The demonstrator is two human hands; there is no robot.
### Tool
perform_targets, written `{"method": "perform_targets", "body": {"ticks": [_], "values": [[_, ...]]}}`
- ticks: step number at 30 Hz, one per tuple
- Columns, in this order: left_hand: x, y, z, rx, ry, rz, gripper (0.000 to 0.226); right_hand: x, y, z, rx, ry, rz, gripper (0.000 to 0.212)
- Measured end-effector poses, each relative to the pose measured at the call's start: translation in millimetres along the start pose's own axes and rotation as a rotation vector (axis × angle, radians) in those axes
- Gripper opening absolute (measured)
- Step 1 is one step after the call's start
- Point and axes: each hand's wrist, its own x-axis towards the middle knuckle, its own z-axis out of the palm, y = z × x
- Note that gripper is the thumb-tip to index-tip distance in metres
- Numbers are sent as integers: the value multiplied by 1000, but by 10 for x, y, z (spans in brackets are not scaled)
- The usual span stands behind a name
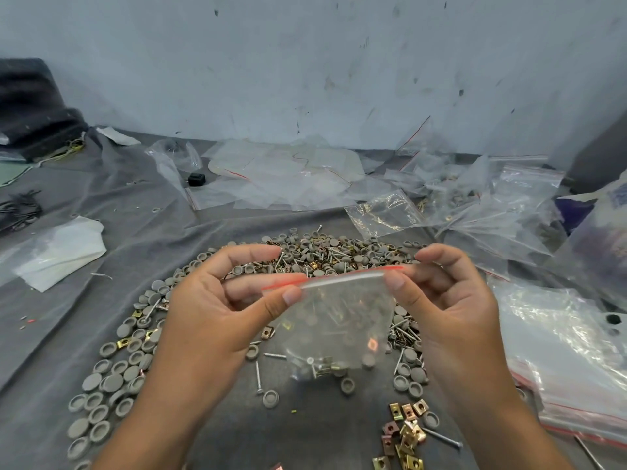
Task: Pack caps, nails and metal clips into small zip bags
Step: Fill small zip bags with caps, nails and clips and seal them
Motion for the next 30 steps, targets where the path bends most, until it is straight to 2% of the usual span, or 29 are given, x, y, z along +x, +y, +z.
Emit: {"method": "perform_targets", "body": {"ticks": [3, 6, 9, 11, 17, 21, 26, 30], "values": [[-3, 15, -10, -13, -35, -8, 39, 20, 10, -25, 29, -13, 7, 23], [-8, 33, 9, 1, 0, 19, 36, 4, 2, -15, 12, -44, 6, 21], [5, 29, 24, -14, 58, 71, 31, -20, -6, 23, -20, -103, 11, 32], [10, 23, 22, -24, 63, 95, 35, -34, -7, 44, -47, -127, 26, 38], [3, -42, 30, 1, -14, 79, 52, -76, 11, 91, -50, -108, 12, 30], [-7, -71, 28, 103, -22, 123, 42, -105, 34, 127, -94, -144, -22, 26], [-27, -87, 37, 177, -56, 167, 27, -122, 48, 140, -134, -182, 12, 43], [-49, -84, 72, 245, -87, 181, 26, -140, 51, 167, -132, -162, -5, 37]]}}
